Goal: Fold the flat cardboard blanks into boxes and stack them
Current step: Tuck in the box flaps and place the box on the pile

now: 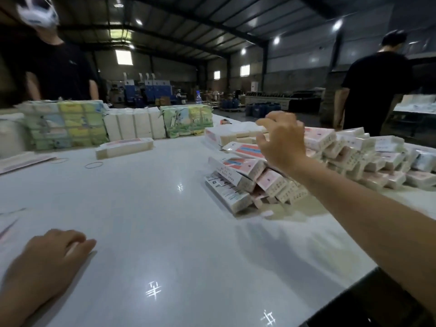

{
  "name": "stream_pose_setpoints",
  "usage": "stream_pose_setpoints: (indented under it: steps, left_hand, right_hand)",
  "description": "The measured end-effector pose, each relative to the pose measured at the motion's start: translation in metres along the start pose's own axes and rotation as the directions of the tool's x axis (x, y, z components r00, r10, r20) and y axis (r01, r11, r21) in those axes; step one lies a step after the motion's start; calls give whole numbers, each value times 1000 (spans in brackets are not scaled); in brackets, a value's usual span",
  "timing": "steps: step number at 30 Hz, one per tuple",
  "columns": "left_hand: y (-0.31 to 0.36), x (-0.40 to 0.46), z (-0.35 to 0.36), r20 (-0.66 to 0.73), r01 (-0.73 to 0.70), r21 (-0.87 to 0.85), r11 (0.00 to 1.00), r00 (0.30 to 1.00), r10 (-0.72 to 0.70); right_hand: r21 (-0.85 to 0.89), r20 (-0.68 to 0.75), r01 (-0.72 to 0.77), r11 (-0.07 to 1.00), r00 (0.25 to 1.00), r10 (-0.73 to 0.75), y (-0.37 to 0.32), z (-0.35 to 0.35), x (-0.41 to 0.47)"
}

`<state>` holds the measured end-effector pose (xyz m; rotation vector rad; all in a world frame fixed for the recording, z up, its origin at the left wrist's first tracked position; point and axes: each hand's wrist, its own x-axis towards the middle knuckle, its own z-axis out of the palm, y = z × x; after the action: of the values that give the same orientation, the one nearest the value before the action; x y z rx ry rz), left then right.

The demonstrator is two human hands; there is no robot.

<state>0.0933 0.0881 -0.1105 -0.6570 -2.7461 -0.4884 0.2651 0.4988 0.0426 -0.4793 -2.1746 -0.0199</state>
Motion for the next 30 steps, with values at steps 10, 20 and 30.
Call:
stream_pose_setpoints:
  steps: [10,20,30]
  left_hand:
    - [40,-28,-24,29,121,-64,991,992,-119]
    - [-47,38,-104,7,333,23,943,943,-334]
    - [-194,28,-112,41,382,508,772,885,-465]
  right_hand:
    - [350,539,319,881,700,-468,-194,81,-118]
    - [431,493,219,875,755,-432,-191,93,-135]
    - [462,443,138,876,820,-362,-201,97,-133]
